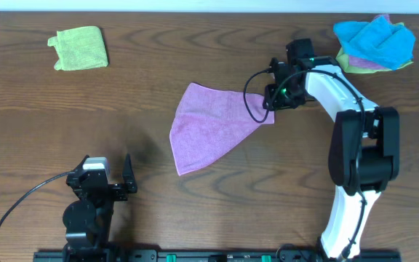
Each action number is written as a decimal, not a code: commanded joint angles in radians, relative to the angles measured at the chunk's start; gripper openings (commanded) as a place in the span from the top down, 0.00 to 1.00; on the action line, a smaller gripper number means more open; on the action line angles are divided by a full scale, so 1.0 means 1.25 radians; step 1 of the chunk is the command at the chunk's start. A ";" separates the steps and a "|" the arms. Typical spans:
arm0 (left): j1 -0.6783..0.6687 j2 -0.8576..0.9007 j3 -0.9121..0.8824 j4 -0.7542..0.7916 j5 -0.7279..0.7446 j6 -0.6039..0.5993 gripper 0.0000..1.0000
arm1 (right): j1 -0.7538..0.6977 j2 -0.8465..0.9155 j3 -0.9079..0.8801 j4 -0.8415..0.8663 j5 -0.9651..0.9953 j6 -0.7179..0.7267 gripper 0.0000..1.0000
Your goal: Fold the cloth
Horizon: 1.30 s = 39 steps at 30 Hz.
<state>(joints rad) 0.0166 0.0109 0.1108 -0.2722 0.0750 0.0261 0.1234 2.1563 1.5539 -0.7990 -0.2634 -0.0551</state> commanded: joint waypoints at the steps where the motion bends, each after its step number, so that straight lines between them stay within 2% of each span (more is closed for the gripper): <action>1: -0.003 -0.005 -0.020 -0.008 -0.003 -0.003 0.05 | -0.004 0.018 -0.004 0.006 -0.026 0.014 0.66; 5: -0.003 -0.005 -0.020 -0.008 -0.003 -0.003 0.05 | -0.004 0.018 -0.004 0.012 -0.027 0.017 0.78; 9: -0.003 -0.005 -0.020 -0.008 -0.003 -0.003 0.05 | -0.004 0.018 -0.004 0.020 -0.027 0.020 0.98; 15: -0.003 -0.005 -0.020 -0.008 -0.003 -0.003 0.05 | -0.004 0.018 0.009 0.032 -0.026 0.039 0.98; 25: -0.003 -0.005 -0.020 -0.008 -0.003 -0.003 0.05 | -0.004 0.018 0.125 0.043 -0.023 0.050 0.98; 39: -0.003 -0.005 -0.020 -0.008 -0.003 -0.003 0.05 | 0.011 0.045 0.135 0.274 0.006 0.164 0.98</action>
<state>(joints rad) 0.0166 0.0109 0.1108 -0.2722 0.0750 0.0261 0.1249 2.1750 1.7065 -0.4934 -0.2832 0.0814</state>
